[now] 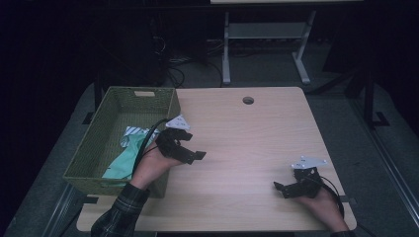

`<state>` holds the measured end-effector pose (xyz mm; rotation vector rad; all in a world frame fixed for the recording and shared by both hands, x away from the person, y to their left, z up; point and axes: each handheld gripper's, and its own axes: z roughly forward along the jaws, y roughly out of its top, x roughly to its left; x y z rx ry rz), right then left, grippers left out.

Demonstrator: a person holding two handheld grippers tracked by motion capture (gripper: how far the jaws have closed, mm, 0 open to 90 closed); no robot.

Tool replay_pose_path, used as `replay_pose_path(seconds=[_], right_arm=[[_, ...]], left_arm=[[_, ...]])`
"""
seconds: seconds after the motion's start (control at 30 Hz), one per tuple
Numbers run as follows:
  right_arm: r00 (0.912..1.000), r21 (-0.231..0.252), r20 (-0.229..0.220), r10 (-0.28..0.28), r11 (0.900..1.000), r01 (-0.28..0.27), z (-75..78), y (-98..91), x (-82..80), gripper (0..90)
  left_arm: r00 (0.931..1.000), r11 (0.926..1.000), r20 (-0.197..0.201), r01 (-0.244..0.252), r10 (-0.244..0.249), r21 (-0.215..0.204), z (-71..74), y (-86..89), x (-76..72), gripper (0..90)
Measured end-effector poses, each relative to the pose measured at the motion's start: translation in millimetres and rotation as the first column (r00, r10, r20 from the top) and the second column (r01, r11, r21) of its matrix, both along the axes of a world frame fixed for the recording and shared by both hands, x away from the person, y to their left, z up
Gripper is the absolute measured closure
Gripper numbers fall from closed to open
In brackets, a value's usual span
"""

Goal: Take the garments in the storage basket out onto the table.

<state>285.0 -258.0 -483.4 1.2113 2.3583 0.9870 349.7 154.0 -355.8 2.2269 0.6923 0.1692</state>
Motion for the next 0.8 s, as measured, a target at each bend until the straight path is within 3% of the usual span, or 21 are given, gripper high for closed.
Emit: replay_pose_path(seconds=[0.8], right_arm=[[1.0,0.0,0.0,0.0,1.0,0.0,0.0,0.0,0.0,0.0]], left_arm=[[0.9983,0.9983,-0.008,-0.059,0.059,0.0,5.0,34.7,6.1,13.7]])
